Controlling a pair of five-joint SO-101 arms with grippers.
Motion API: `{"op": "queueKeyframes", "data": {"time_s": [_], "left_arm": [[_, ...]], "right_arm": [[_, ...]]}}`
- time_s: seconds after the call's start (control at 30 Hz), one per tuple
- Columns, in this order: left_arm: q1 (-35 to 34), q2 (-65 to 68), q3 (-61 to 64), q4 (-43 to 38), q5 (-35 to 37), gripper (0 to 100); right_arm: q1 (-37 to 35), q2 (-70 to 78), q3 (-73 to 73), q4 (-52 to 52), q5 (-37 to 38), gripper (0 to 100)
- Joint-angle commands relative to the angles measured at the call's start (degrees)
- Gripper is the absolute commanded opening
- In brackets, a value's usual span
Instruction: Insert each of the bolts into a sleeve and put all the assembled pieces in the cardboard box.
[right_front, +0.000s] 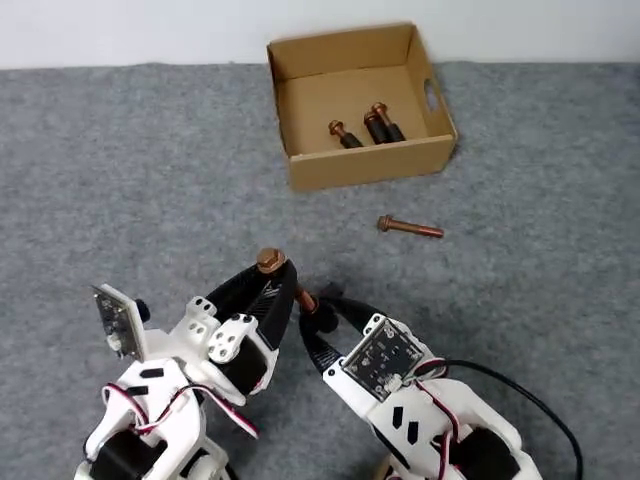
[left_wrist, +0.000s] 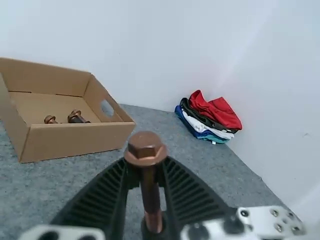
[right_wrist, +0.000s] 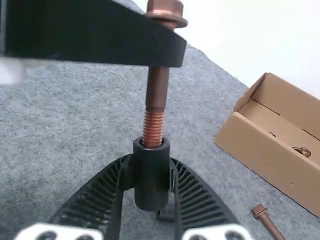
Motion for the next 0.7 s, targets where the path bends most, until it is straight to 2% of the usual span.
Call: {"op": "queueKeyframes", "data": {"time_s": [0.0, 0.13, 0.3, 0.5, 0.67], "left_arm": [[2.8, 0.3, -0.4, 2.5, -0.7, 0], [12.5, 0.0, -0.4, 8.6, -4.7, 0], [12.8, 0.3, -0.1, 11.3, -9.3, 2], [12.7, 0.3, -0.3, 16.3, -13.0, 21], [11.0, 0.3, -3.5, 19.1, -13.3, 21]], "right_arm": [[0.1, 0.0, -2.2, -2.0, 0.7, 0.9], [0.1, 0.0, -2.2, -2.0, 0.7, 0.9], [0.1, 0.0, -2.2, -2.0, 0.7, 0.9], [0.2, -0.1, -2.1, -2.0, 0.7, 0.9], [0.2, -0.1, -2.0, -1.7, 0.7, 0.9]]}}
